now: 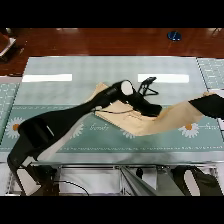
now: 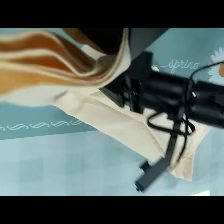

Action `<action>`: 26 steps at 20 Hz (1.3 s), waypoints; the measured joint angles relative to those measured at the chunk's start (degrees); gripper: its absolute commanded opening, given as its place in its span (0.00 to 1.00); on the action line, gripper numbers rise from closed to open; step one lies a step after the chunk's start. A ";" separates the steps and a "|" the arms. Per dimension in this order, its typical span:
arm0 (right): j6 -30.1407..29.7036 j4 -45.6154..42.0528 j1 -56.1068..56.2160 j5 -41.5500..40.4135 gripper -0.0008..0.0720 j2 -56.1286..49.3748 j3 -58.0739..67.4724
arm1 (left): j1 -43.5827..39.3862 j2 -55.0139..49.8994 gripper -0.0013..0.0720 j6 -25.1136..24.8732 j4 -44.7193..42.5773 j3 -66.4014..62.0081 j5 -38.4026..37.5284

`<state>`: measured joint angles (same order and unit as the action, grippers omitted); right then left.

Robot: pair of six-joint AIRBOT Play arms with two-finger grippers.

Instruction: Fold the shirts.

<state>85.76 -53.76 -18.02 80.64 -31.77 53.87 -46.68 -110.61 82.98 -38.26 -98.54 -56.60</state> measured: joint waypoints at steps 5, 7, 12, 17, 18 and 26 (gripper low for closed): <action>-0.20 6.12 3.69 -2.16 0.03 -2.73 0.00 | 16.68 11.10 0.06 -1.88 -2.27 2.38 -9.07; -0.26 8.33 9.49 -6.10 0.03 -5.95 0.26 | 23.87 18.86 0.06 -3.06 -4.24 6.64 -10.51; -0.39 10.54 28.33 -18.97 0.03 -23.08 6.91 | 39.28 43.15 0.06 -7.69 -7.58 24.13 -12.41; -0.42 10.23 39.12 -23.71 0.03 -45.51 21.42 | 47.89 61.57 0.06 -9.84 -8.87 42.32 -12.83; -0.39 10.05 40.22 -24.06 0.03 -49.13 24.17 | 48.68 63.54 0.06 -10.01 -8.90 45.09 -12.87; 1.16 10.23 45.29 -24.06 0.04 -65.35 36.46 | 50.77 68.46 0.06 -10.54 -9.29 57.22 -10.12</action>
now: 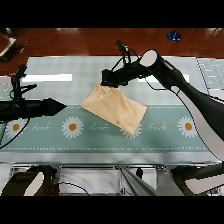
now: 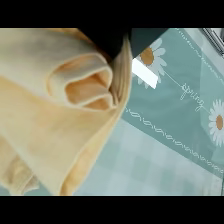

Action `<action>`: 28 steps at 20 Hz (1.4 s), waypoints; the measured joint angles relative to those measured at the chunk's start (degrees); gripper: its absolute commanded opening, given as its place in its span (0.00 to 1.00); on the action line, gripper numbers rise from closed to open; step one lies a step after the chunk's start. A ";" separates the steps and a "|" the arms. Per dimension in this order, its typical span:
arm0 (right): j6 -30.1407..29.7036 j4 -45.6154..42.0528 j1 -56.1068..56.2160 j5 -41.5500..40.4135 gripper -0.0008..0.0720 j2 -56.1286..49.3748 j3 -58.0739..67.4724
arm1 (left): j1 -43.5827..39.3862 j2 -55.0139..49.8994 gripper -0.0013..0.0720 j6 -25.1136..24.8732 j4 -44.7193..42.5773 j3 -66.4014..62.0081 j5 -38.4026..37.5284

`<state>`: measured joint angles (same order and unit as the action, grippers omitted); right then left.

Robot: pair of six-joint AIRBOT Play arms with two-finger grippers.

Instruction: Fold the shirts.

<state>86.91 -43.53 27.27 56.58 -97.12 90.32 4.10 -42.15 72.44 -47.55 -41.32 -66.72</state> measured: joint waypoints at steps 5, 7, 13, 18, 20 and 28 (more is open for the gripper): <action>-0.17 1.27 2.58 -3.45 0.88 -2.56 1.03 | 0.11 0.09 0.06 0.00 -0.02 1.16 4.07; -0.57 1.51 2.93 -3.63 0.88 -2.99 1.11 | 0.11 -0.48 0.06 -0.02 0.00 1.29 5.09; 1.64 -6.56 -6.67 11.23 0.88 5.73 1.16 | 0.11 -2.40 0.06 0.00 -0.04 1.44 5.97; 10.84 -34.07 -17.16 19.85 0.88 30.29 -16.37 | 0.11 -2.82 0.06 0.00 -0.07 1.44 6.14; 17.46 -37.29 -20.04 14.25 0.88 42.05 -31.26 | 0.11 -2.89 0.06 0.00 -0.07 1.44 6.16; 15.61 -9.31 -23.32 -9.90 0.88 53.55 -69.51 | 0.11 -2.93 0.06 0.20 -0.07 1.44 6.29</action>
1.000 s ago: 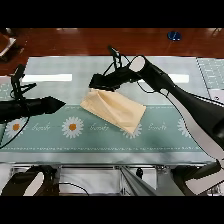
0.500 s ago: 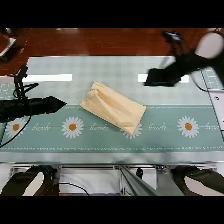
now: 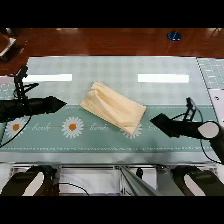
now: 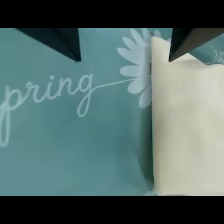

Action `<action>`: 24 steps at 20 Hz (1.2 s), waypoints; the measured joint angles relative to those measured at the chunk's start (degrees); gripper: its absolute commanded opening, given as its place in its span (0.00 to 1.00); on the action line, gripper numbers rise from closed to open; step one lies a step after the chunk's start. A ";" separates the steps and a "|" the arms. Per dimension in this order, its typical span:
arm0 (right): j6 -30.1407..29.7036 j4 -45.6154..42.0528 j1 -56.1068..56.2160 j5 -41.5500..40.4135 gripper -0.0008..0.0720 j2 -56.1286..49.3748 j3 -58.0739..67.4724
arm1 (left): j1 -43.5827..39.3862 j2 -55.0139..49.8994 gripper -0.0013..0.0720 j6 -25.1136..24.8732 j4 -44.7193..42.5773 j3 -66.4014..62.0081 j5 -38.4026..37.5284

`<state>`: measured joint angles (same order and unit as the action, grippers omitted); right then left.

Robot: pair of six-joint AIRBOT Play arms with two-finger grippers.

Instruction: Fold the shirts.

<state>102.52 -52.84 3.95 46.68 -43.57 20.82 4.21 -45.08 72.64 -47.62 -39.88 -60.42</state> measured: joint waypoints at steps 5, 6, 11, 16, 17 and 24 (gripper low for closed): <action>-18.69 21.40 -0.15 -2.05 0.88 -14.71 0.24 | 0.00 0.00 0.06 0.00 0.00 0.00 0.00; -20.94 23.52 -0.15 -2.01 0.86 -17.68 1.42 | 0.00 -0.02 0.06 0.00 0.02 0.00 0.00; -27.98 27.65 2.82 0.42 0.06 -31.85 11.04 | 0.00 -0.02 0.06 0.02 0.02 0.00 0.15; -32.22 24.00 4.17 6.67 0.03 -39.19 28.00 | 0.00 -0.02 0.06 0.02 0.02 0.00 0.37; -31.63 21.90 4.22 9.07 0.03 -39.76 32.72 | 0.00 0.00 0.06 0.02 0.02 0.00 0.39; -24.39 10.78 2.01 24.94 0.03 -40.06 66.58 | 0.00 0.00 0.06 0.02 0.00 0.00 0.42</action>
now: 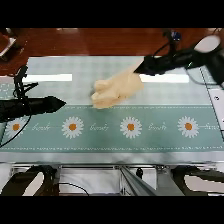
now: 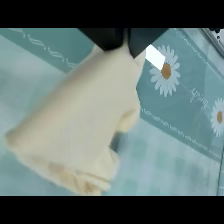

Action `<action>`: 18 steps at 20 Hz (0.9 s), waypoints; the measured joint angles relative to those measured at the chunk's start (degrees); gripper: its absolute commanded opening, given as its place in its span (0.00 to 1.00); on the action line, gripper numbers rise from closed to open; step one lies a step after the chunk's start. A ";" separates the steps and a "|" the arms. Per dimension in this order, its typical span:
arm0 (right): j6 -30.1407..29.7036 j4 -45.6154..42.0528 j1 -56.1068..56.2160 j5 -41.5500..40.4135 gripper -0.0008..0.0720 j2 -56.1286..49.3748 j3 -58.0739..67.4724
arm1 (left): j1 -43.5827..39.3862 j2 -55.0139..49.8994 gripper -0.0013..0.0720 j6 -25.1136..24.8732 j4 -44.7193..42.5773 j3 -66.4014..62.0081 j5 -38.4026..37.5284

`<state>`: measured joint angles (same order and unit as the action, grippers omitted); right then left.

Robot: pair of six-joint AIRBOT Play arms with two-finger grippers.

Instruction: Fold the shirts.

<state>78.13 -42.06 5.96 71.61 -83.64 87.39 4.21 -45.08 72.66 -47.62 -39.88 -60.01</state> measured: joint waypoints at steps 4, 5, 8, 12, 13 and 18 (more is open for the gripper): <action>6.56 -6.78 -5.55 6.05 0.03 0.13 14.88 | 0.00 -0.02 0.06 0.00 0.00 0.00 -0.22; 7.91 -7.85 -7.54 7.32 0.03 0.28 17.16 | 0.00 -0.02 0.06 0.00 0.00 0.00 -0.31; 10.84 -9.64 -14.64 10.93 0.03 1.66 21.11 | 0.00 0.00 0.06 0.00 0.00 0.00 -0.81; 14.56 -11.06 -25.81 17.86 0.03 4.07 22.88 | 0.00 -0.02 0.06 0.00 0.00 0.00 -1.01; 15.32 -12.00 -28.59 20.06 0.03 4.74 23.06 | 0.00 -0.02 0.06 0.00 0.00 0.00 -1.01; 17.53 -21.73 -40.39 30.29 0.03 9.64 19.98 | 0.00 -0.02 0.06 0.00 0.00 0.17 -0.55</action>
<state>95.66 -63.79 -34.44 101.91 -74.00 107.37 4.21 -45.10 72.66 -47.62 -39.70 -60.55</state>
